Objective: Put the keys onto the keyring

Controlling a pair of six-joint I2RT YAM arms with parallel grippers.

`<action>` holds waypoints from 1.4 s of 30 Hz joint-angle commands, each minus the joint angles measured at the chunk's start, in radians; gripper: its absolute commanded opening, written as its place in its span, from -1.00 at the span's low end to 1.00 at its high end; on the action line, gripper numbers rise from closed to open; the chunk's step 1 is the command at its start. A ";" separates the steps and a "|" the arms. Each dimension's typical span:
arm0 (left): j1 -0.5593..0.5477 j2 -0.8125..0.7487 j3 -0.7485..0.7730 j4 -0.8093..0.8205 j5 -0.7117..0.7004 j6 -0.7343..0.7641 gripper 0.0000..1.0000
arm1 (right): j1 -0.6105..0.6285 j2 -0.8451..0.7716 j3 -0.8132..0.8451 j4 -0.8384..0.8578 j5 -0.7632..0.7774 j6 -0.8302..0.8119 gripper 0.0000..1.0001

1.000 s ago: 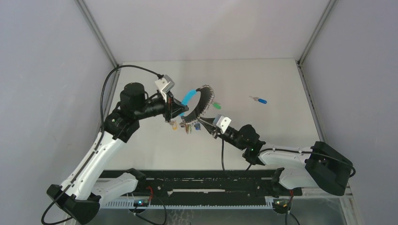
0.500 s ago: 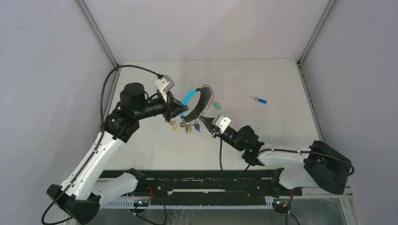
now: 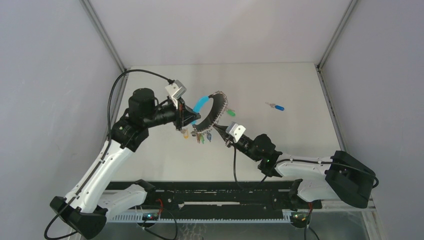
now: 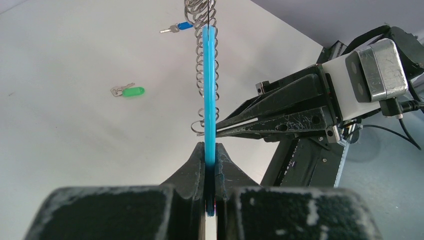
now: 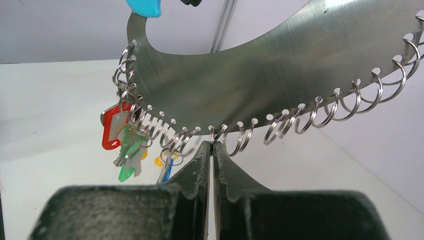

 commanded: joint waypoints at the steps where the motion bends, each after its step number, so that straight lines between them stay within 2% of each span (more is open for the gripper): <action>1: 0.004 -0.010 0.010 0.055 -0.018 -0.051 -0.99 | 0.009 -0.032 0.038 0.009 0.006 -0.020 -1.00; 10: 0.004 -0.040 -0.107 0.181 -0.105 -0.241 -1.00 | 0.006 -0.075 0.038 -0.095 -0.033 -0.027 -1.00; 14: 0.004 -0.059 -0.204 0.311 -0.114 -0.374 -1.00 | 0.002 -0.063 0.037 -0.148 -0.028 -0.006 -1.00; 17: 0.004 -0.061 -0.294 0.431 -0.114 -0.493 -1.00 | 0.000 -0.056 0.017 -0.128 -0.034 0.013 -1.00; 25: 0.004 -0.050 -0.535 0.687 -0.173 -0.680 -1.00 | -0.045 0.021 -0.018 -0.110 -0.097 0.031 -1.00; 32: 0.004 -0.016 -0.710 0.894 -0.233 -0.759 -0.98 | -0.102 0.097 -0.052 -0.070 -0.131 0.064 -1.00; 42: 0.004 0.136 -0.824 1.079 -0.263 -0.838 -0.76 | -0.177 0.186 -0.067 -0.047 -0.200 -0.019 -1.00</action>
